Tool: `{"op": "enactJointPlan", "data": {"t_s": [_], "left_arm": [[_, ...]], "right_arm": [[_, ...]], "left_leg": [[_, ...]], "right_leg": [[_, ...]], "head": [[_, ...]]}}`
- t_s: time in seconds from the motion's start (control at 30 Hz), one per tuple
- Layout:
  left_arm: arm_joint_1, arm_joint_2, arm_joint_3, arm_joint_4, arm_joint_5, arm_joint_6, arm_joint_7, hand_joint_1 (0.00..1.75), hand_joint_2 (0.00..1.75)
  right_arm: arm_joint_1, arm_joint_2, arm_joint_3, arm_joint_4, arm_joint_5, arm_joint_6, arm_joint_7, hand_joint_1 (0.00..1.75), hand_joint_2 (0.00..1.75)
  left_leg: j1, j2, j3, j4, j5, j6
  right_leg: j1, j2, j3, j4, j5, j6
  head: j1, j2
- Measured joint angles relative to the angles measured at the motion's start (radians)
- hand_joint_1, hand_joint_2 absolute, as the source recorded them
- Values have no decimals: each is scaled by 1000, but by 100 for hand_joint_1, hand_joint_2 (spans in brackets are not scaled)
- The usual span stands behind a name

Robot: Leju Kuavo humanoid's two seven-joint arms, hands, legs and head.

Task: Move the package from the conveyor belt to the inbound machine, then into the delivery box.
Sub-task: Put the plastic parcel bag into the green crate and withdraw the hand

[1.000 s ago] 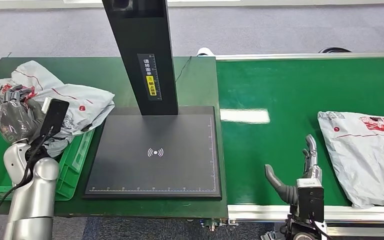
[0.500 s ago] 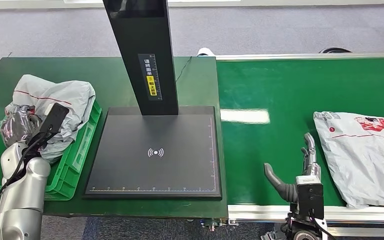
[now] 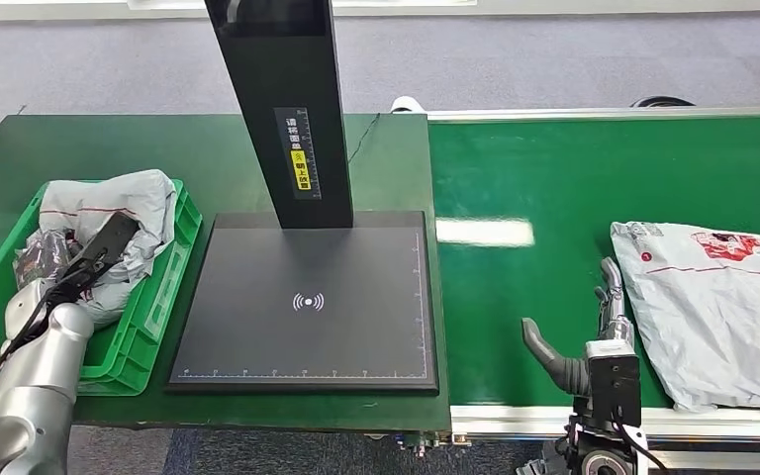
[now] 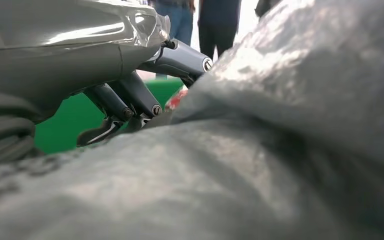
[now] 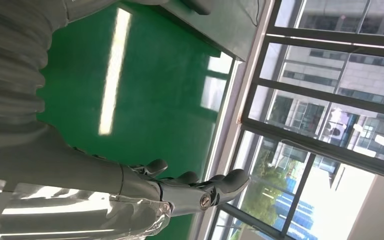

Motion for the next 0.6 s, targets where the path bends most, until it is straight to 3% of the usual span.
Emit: {"op": "enactJointPlan", "data": {"t_s": [0.2,0.4,0.47,0.6], "left_arm": [[-78,34,42,156,77,-152,-4,175,175],[-114,44,65,228,96,-167,-8,175,175],[-119,45,67,240,96,-167,-8,165,175],[-126,48,69,255,93,-157,3,4,175]], "right_arm": [[-37,0,12,36,-4,-5,5,0,175],[-45,-2,20,52,-12,-22,5,0,175],[-45,-3,21,53,-13,-24,5,0,175],[-46,-5,24,56,-15,-24,5,0,175]], "left_leg": [[0,-1,9,-1,-1,-1],[0,-3,15,-1,-2,-1],[0,-3,16,-1,-2,-1],[-1,-3,17,-1,-2,-1]], "right_leg": [[0,-1,10,0,-2,0],[0,-2,16,0,-3,-1],[0,-2,17,0,-3,-1],[0,-2,18,0,-3,-1]], "head": [[0,0],[0,0],[0,0],[0,0]]}}
